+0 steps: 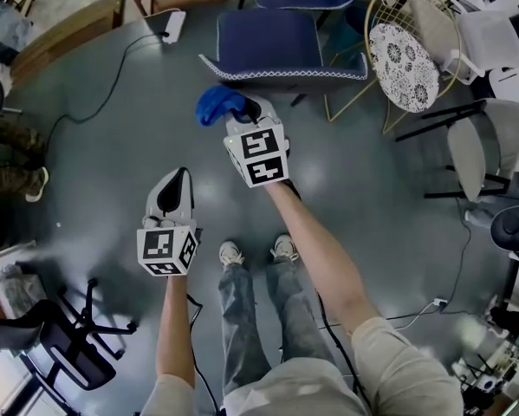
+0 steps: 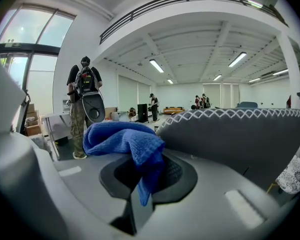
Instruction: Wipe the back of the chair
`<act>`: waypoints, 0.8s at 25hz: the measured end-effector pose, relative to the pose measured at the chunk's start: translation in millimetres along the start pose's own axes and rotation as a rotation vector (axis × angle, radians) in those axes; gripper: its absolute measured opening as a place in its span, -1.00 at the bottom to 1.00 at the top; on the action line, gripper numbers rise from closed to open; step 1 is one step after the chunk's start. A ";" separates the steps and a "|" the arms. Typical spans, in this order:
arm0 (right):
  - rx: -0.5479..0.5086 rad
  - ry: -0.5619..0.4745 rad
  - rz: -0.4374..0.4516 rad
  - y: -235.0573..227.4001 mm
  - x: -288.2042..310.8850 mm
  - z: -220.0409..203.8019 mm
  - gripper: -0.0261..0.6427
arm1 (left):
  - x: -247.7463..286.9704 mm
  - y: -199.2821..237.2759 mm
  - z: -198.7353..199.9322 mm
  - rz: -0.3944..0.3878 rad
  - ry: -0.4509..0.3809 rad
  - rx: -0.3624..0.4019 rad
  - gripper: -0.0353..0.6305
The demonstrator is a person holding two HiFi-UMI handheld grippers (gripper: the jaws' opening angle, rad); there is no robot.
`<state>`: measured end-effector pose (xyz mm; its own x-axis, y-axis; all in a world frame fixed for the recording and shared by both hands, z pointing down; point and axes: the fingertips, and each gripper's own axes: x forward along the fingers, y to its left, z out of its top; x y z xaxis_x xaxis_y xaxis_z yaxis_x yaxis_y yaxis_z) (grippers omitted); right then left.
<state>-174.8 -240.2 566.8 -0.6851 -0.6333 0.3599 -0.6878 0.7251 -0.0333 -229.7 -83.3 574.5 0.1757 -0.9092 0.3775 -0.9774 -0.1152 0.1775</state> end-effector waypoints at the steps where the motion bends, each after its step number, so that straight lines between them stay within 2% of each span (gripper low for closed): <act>1: 0.001 0.000 -0.003 -3.9 1.4 0.9 -0.78 | 3.2 -2.2 -0.1 -0.005 0.002 0.001 -0.89; 8: 0.003 0.006 -0.031 -26.7 -14.2 -7.0 -0.78 | 18.4 -25.7 -3.8 -0.053 0.009 0.012 -0.89; 20: 0.020 0.032 -0.177 -128.1 -73.8 -26.8 -0.78 | 48.2 -82.6 -0.2 -0.142 0.022 0.045 -0.89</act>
<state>-29.7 -279.1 569.5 -0.5453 -0.7415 0.3910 -0.8017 0.5975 0.0150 -140.5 -117.5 578.2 0.3144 -0.8735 0.3718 -0.9468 -0.2602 0.1893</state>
